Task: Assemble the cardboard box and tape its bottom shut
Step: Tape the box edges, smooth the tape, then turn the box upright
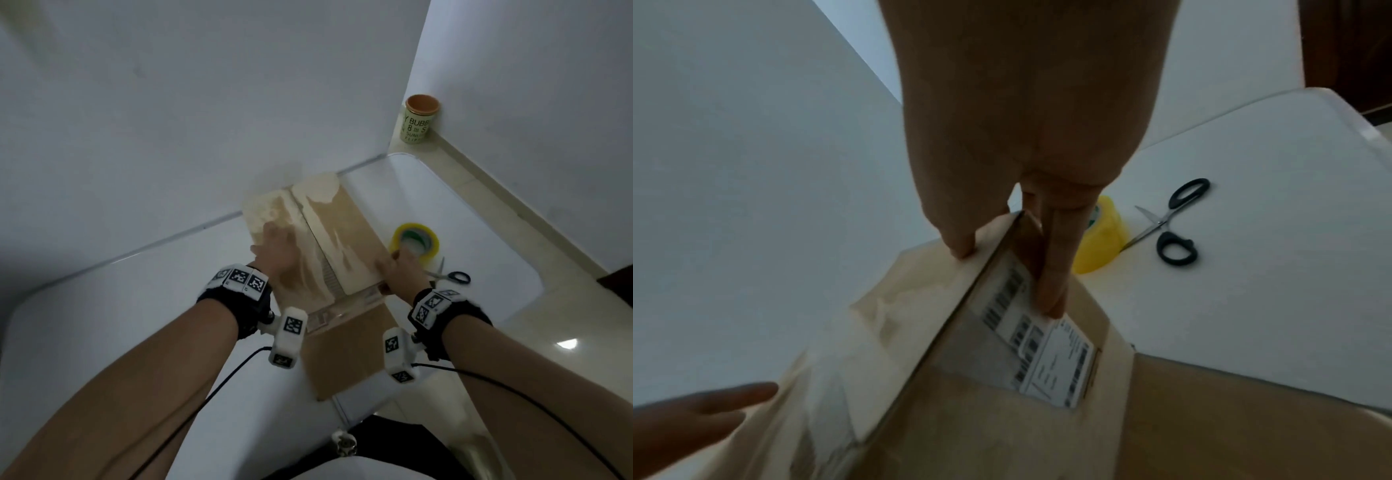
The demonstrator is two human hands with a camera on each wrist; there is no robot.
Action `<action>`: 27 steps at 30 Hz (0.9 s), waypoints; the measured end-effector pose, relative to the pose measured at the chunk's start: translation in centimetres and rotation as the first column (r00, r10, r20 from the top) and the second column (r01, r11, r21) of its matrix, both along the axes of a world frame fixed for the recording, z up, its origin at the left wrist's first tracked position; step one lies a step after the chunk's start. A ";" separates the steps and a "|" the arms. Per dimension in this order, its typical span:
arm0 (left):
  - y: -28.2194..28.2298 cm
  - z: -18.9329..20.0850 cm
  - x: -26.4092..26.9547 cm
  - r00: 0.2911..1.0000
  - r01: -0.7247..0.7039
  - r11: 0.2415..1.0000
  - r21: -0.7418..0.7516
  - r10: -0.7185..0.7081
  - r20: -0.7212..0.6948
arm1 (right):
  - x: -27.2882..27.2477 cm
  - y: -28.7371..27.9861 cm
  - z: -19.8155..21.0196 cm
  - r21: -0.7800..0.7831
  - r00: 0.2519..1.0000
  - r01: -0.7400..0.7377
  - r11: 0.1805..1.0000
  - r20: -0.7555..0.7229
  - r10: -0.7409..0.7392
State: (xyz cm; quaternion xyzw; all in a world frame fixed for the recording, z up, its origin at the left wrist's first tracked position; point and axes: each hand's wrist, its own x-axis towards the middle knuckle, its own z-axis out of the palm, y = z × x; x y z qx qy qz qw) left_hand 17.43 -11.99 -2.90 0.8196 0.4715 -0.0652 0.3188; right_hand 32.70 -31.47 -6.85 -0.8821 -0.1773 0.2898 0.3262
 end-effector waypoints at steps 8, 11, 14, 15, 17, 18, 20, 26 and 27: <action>-1.1 2.0 2.5 0.995 0.007 0.999 0.038 -0.003 -0.099 | 2.3 -3.3 0.4 -0.094 1.000 -0.024 0.995 0.002 0.024; -2.0 2.7 4.4 0.978 0.207 0.978 -0.014 -0.207 0.008 | 4.0 -4.3 -0.6 -0.221 0.992 -0.028 0.975 0.117 0.055; -2.8 3.3 6.5 0.932 0.359 0.933 -0.025 -0.357 0.070 | 6.0 -4.2 -1.3 -0.286 0.982 -0.086 0.954 0.140 0.131; -3.1 3.3 7.0 0.919 0.391 0.919 -0.047 -0.387 0.073 | 6.8 -3.9 -1.5 -0.316 0.977 -0.110 0.942 0.139 0.161; -3.3 3.1 7.9 0.902 0.430 0.900 -0.078 -0.424 0.075 | 8.0 -3.1 -2.0 -0.393 0.961 -0.152 0.907 0.157 0.229; -3.2 3.0 8.2 0.904 0.426 0.900 -0.087 -0.421 0.070 | 8.6 -2.6 -2.3 -0.425 0.950 -0.167 0.889 0.171 0.261; -2.9 2.7 9.0 0.912 0.411 0.907 -0.090 -0.407 0.061 | 9.7 -1.8 -3.0 -0.435 0.939 -0.183 0.881 0.187 0.287; -1.4 1.8 10.7 0.951 0.308 0.950 -0.041 -0.308 0.007 | 12.0 -0.2 -5.2 -0.550 0.914 -0.288 0.784 0.086 0.396; -1.2 1.6 10.9 0.959 0.282 0.958 -0.045 -0.282 0.005 | 12.3 -0.1 -5.6 -0.576 0.906 -0.303 0.759 0.072 0.417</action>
